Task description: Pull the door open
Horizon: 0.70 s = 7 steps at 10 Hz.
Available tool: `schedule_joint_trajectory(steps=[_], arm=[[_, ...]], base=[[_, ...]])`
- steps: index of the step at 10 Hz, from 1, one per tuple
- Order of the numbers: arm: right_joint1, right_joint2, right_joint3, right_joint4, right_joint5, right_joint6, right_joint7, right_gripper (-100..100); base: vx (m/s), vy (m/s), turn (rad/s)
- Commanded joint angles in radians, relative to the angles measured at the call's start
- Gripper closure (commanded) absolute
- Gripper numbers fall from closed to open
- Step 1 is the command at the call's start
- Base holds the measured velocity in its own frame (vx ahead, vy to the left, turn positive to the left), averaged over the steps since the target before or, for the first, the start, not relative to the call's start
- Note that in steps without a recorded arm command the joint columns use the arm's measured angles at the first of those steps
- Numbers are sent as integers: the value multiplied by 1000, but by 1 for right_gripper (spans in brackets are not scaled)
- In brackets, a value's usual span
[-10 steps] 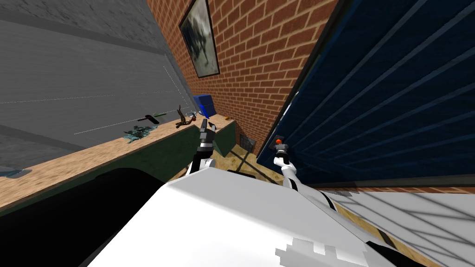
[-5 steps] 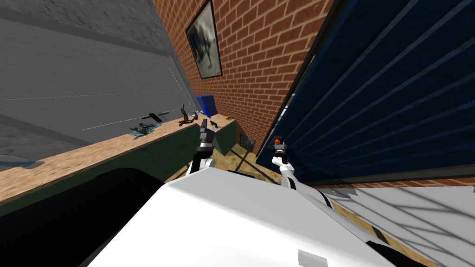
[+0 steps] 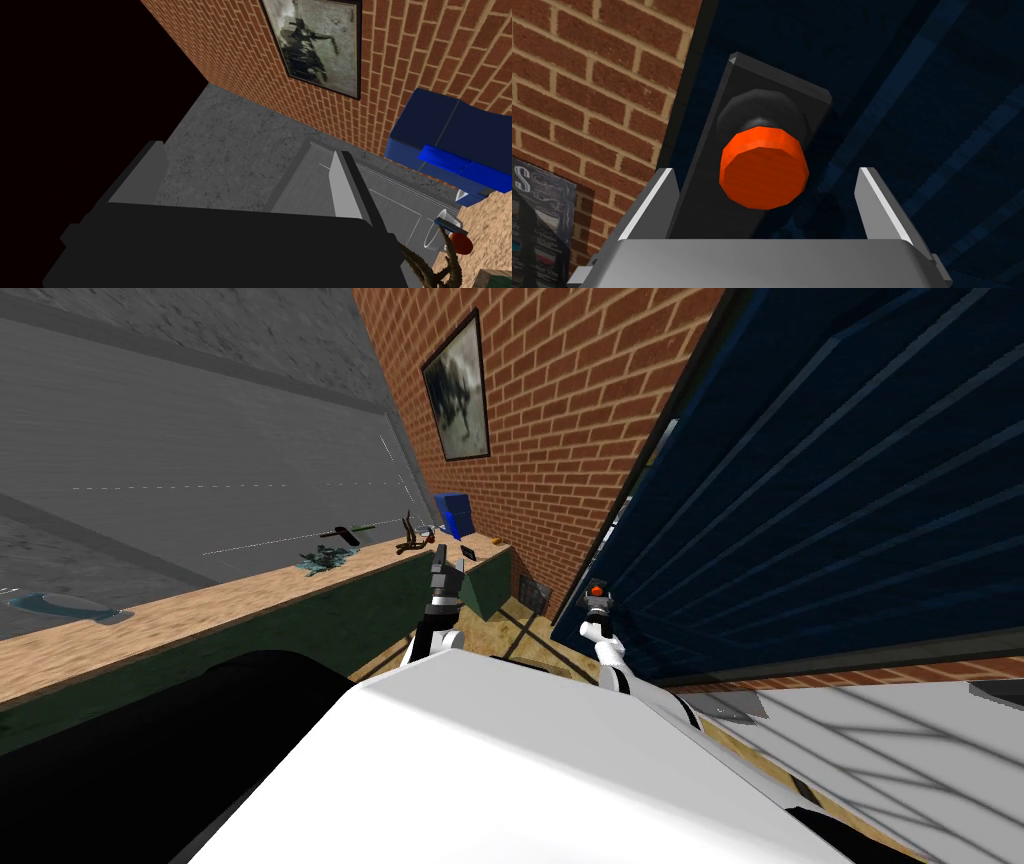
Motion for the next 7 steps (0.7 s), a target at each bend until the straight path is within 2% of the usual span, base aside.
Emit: schedule_joint_trajectory(steps=[1,7], arm=[[-11,17,-8,2,-15,-1,-42,-100],[-32,75,-30,-11,-62,4,-174,-100]], base=[[-85,-41,20],[-100,-21,20]])
